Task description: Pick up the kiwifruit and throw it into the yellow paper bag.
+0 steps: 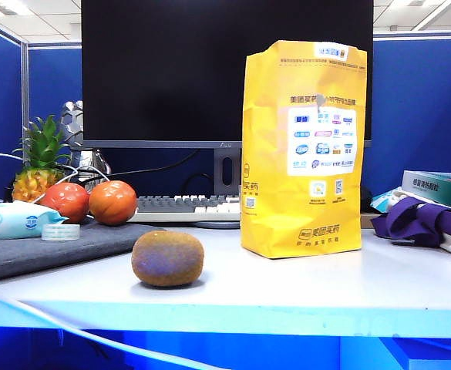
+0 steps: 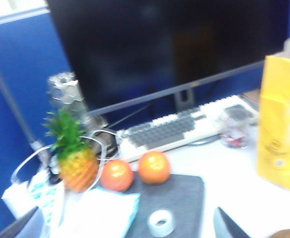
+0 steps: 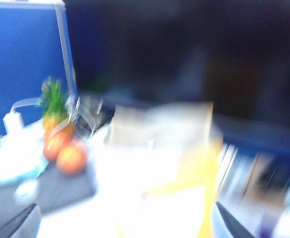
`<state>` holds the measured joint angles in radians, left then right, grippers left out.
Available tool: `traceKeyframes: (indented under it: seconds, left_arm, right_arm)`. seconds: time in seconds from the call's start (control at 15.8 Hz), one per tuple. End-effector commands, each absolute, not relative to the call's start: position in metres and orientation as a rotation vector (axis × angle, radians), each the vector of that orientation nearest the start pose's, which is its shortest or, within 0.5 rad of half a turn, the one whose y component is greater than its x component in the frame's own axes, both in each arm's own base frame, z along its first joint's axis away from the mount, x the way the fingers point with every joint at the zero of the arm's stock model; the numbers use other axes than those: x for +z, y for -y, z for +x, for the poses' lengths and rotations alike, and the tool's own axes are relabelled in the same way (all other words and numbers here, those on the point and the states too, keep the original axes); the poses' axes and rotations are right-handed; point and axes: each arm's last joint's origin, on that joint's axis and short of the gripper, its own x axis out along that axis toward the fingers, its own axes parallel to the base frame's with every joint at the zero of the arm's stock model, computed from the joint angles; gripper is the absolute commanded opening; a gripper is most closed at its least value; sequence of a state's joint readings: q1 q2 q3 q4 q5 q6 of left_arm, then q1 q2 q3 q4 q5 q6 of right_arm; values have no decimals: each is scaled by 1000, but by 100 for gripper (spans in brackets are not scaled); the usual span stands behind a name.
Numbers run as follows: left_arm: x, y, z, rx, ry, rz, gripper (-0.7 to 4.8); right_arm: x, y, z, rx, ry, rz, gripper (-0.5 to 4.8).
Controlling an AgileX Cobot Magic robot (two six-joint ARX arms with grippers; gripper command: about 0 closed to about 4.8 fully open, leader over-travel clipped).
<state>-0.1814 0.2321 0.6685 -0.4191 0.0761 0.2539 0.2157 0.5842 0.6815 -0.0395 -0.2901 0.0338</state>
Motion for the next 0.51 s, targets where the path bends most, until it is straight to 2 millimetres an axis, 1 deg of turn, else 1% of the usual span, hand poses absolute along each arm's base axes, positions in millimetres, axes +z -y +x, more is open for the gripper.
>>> traceKeyframes:
  seconds: [0.06,0.13,0.19,0.32,0.38,0.51]
  left_arm:
    - [296,14,70,-229,-30,248,479]
    - [285,15,75,-231,-56,234,479]
    - [278,16,78,-231,-65,228,479]
    - [272,16,80,-234,-89,182,479]
    - [273,16,81,-232,-86,119,479]
    - [271,17,83,-230,-67,98,479]
  right_arm:
    - [283,-35,125,487,116,158,479]
    - [264,-35,126,495,146,214,479]
    - [251,-36,127,494,152,234,479]
    - [225,-35,129,467,94,232,479]
    - [209,-34,129,437,52,224,479]
    - [197,-34,128,411,22,226,479]
